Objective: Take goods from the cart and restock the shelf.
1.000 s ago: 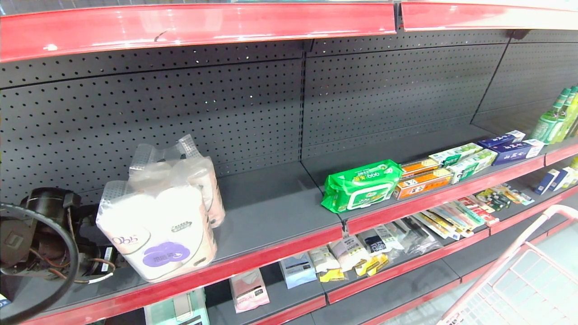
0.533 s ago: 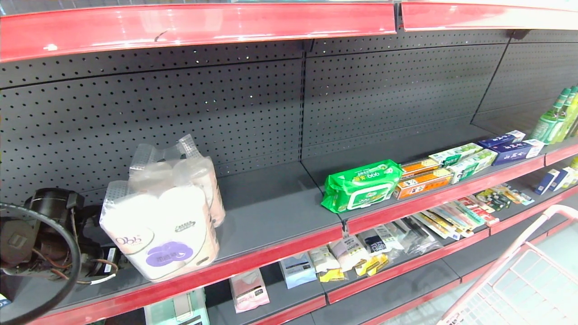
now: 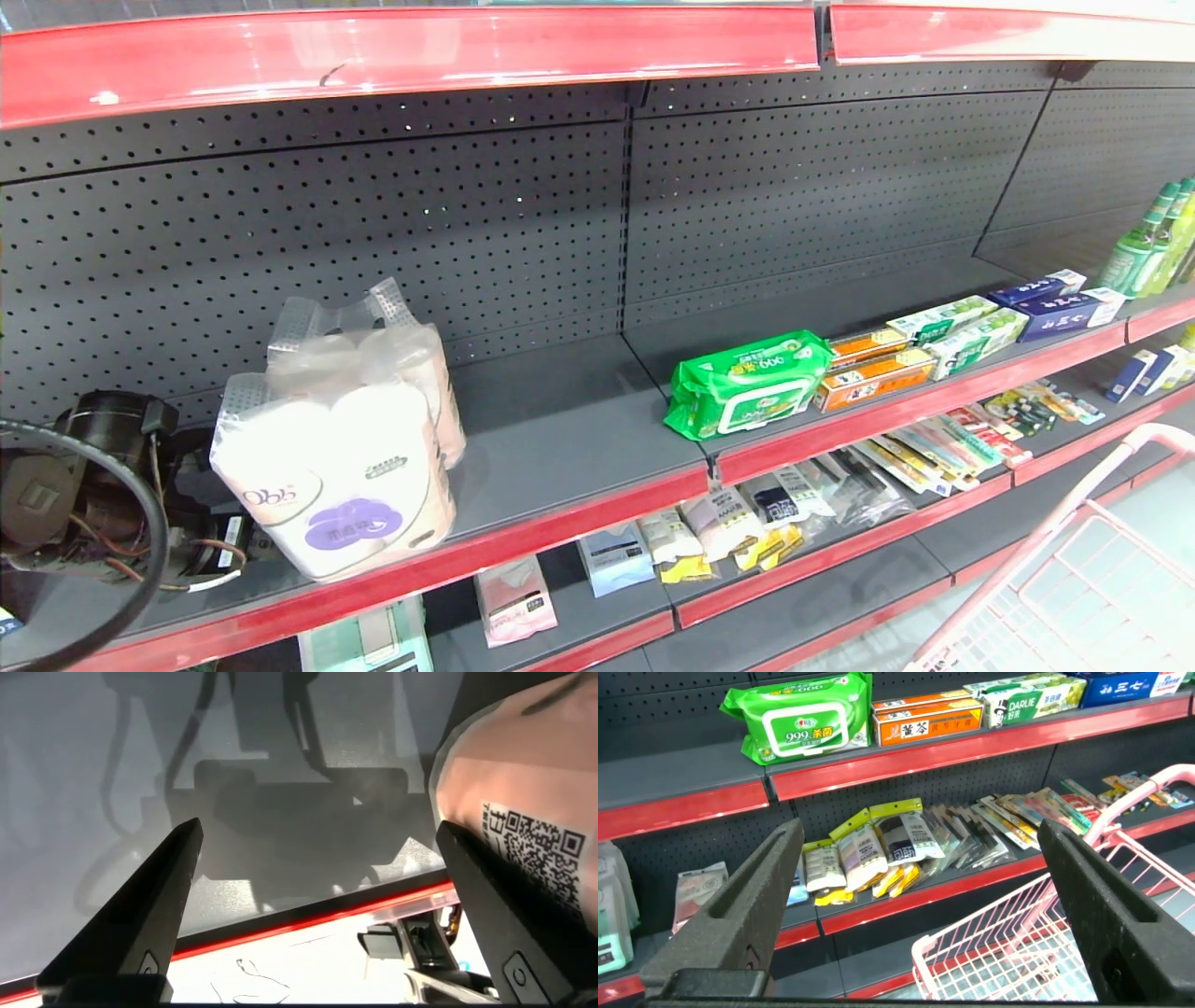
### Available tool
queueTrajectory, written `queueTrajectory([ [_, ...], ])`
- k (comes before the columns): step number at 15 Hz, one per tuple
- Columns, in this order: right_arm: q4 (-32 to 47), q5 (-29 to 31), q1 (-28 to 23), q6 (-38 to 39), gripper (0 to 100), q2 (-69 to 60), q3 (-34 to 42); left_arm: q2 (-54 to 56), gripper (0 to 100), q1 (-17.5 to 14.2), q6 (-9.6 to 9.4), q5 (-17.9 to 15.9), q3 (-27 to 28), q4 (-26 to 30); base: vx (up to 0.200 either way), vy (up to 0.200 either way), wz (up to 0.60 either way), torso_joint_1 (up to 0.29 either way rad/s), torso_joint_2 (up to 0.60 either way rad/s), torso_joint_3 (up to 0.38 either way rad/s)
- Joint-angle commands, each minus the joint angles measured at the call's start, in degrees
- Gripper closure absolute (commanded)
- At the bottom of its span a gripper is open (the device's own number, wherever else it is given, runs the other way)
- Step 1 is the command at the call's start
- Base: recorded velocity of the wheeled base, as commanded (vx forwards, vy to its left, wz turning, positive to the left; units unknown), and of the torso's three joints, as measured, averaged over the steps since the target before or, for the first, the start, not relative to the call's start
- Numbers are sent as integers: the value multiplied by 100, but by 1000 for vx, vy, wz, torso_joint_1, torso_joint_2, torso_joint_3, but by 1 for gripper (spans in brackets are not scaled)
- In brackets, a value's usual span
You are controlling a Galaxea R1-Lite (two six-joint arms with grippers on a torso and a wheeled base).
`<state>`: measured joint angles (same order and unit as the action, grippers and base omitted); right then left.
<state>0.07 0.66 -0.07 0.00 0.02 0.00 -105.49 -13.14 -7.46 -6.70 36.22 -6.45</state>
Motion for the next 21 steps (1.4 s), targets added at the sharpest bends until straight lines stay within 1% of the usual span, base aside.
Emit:
queueTrajectory([
  [1, 1, 4, -1, 0, 0, -2, 0, 2, 0, 22, -1, -33, 8, 3, 0, 0, 0, 0, 0, 0],
  [9, 1, 4, -1, 0, 0, -2, 0, 10, 0, 110, -1, -41, -10, 100, 0, 0, 0, 0, 0, 0],
  [21, 1, 4, -1, 0, 0, -2, 0, 10, 0, 207, -1, -41, -27, 100, 0, 0, 0, 0, 0, 0],
])
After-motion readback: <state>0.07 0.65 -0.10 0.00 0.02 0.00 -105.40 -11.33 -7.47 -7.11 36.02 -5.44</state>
